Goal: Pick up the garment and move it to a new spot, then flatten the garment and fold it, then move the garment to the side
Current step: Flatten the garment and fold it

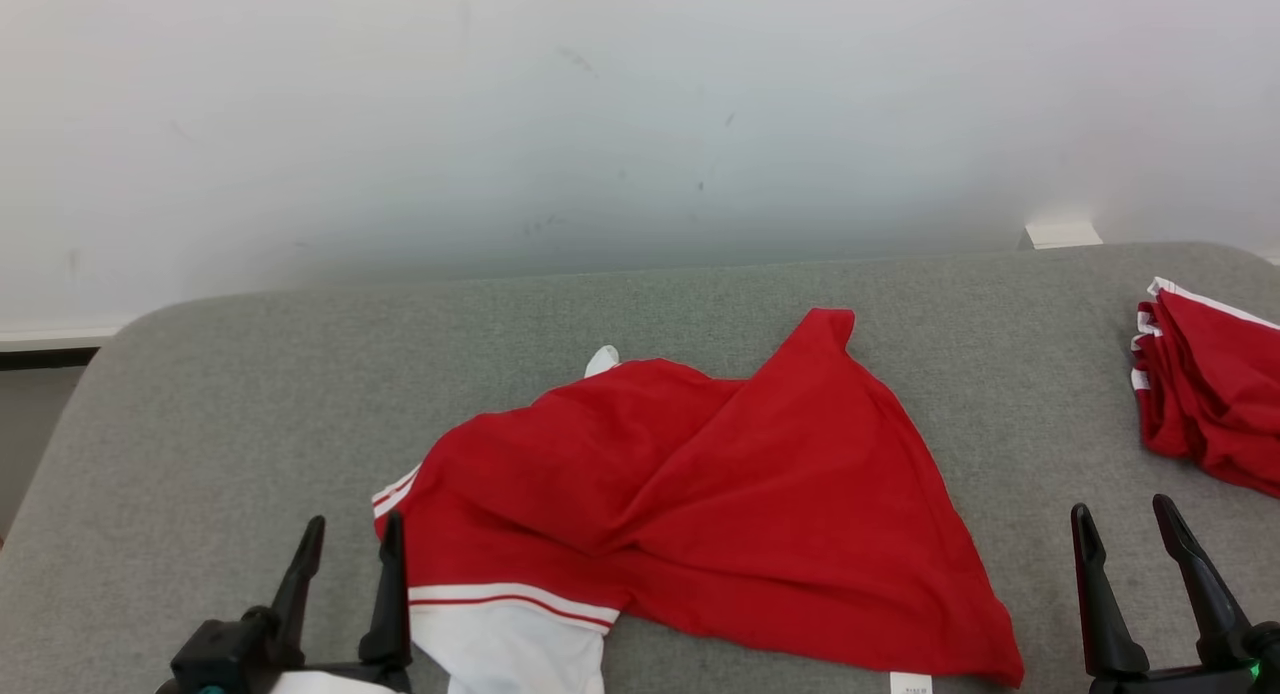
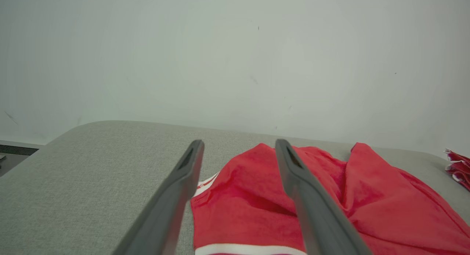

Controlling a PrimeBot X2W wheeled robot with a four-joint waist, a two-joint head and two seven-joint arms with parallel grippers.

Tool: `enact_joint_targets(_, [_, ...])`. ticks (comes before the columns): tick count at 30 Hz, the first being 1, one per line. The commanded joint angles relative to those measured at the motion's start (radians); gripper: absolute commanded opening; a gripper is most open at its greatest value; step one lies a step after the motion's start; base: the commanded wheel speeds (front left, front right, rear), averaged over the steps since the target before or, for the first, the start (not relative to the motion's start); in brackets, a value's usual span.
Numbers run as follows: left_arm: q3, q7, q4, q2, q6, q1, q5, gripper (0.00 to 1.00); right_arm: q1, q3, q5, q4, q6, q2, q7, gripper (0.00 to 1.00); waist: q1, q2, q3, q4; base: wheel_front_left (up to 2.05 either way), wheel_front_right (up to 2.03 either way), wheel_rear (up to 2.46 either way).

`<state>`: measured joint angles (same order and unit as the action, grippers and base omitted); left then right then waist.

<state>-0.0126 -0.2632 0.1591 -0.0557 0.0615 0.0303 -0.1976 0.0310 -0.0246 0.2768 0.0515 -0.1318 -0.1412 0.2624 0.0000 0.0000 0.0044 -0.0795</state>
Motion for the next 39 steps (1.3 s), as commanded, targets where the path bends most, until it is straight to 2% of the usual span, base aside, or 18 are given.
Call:
enact_joint_targets(1, [0.003, -0.001, 0.003, -0.001, 0.001, -0.009, 0.008, 1.00, -0.007, 0.002, -0.008, -0.002, 0.002, -0.004, 0.002, 1.00, 0.0000, 0.0000, 0.000, -0.001, 0.00, 0.00, 0.00])
enact_joint_targets(7, [0.003, -0.001, 0.010, 0.001, 0.006, -0.006, 0.016, 1.00, 0.000, 0.006, 0.001, 0.030, 0.002, -0.008, 0.002, 1.00, 0.0000, 0.0000, 0.003, -0.001, 0.00, 0.00, 0.00])
enact_joint_targets(13, [-0.018, 0.014, 0.102, -0.005, 0.026, -0.024, -0.002, 1.00, 0.033, -0.029, 0.033, 0.139, 0.002, -0.059, -0.032, 1.00, 0.0000, 0.0000, 0.002, 0.012, 0.00, 0.00, 0.00])
enact_joint_targets(19, [-0.056, 0.196, 0.178, -0.008, 0.036, -0.016, -0.035, 1.00, 0.012, -0.078, 0.062, 0.272, 0.002, -0.066, -0.144, 1.00, 0.0000, 0.0000, 0.015, 0.032, 0.00, 0.00, 0.00])
enact_joint_targets(27, [-0.108, 0.354, 0.190, -0.015, 0.049, -0.027, -0.058, 1.00, -0.055, -0.175, 0.120, 0.408, 0.002, -0.068, -0.217, 1.00, 0.0000, 0.0000, 0.030, 0.044, 0.00, 0.00, 0.00])
enact_joint_targets(38, [-0.203, 0.526, 0.179, -0.025, 0.065, -0.058, -0.096, 1.00, -0.134, -0.262, 0.179, 0.531, 0.002, -0.067, -0.175, 1.00, 0.0000, 0.0000, 0.045, 0.037, 0.00, 0.00, 0.00])
enact_joint_targets(39, [-0.210, 0.537, 0.171, -0.025, 0.066, -0.060, -0.105, 0.98, -0.140, -0.270, 0.185, 0.541, 0.002, -0.066, -0.170, 1.00, 0.0000, 0.0000, 0.046, 0.038, 0.00, 0.00, 0.00])
